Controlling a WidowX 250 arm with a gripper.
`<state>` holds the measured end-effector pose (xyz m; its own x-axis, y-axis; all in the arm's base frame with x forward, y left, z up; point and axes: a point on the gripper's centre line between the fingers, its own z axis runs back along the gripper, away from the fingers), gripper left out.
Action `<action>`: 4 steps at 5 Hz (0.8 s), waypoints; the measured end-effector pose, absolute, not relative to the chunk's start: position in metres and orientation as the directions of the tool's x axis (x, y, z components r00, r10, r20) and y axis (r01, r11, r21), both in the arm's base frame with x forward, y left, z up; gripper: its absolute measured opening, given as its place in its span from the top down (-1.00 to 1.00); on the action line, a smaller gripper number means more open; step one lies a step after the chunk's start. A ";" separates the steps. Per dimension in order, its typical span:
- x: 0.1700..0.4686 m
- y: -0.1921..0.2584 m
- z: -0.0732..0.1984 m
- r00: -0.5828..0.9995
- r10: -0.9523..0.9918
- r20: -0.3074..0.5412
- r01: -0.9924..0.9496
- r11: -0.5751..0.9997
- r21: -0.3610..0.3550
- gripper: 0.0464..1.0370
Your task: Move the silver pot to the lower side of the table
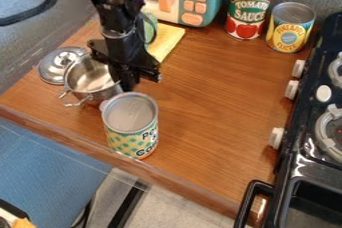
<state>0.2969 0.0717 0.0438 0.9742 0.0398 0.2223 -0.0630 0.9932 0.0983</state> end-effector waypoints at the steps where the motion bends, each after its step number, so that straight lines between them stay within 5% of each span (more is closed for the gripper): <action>1: 0.291 0.072 0.039 0.977 0.055 0.204 -0.077 0.992 0.099 0.94; 2: 0.288 0.073 0.039 0.980 0.053 0.191 -0.072 0.992 0.099 0.89; 3: 0.281 0.076 0.037 0.983 0.091 0.159 -0.103 0.992 0.071 0.55; 4: 0.279 0.081 0.038 0.980 0.131 0.153 -0.137 0.990 0.033 -0.02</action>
<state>0.2791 0.0809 0.0383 0.9795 0.1310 0.1528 -0.1375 0.9900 0.0329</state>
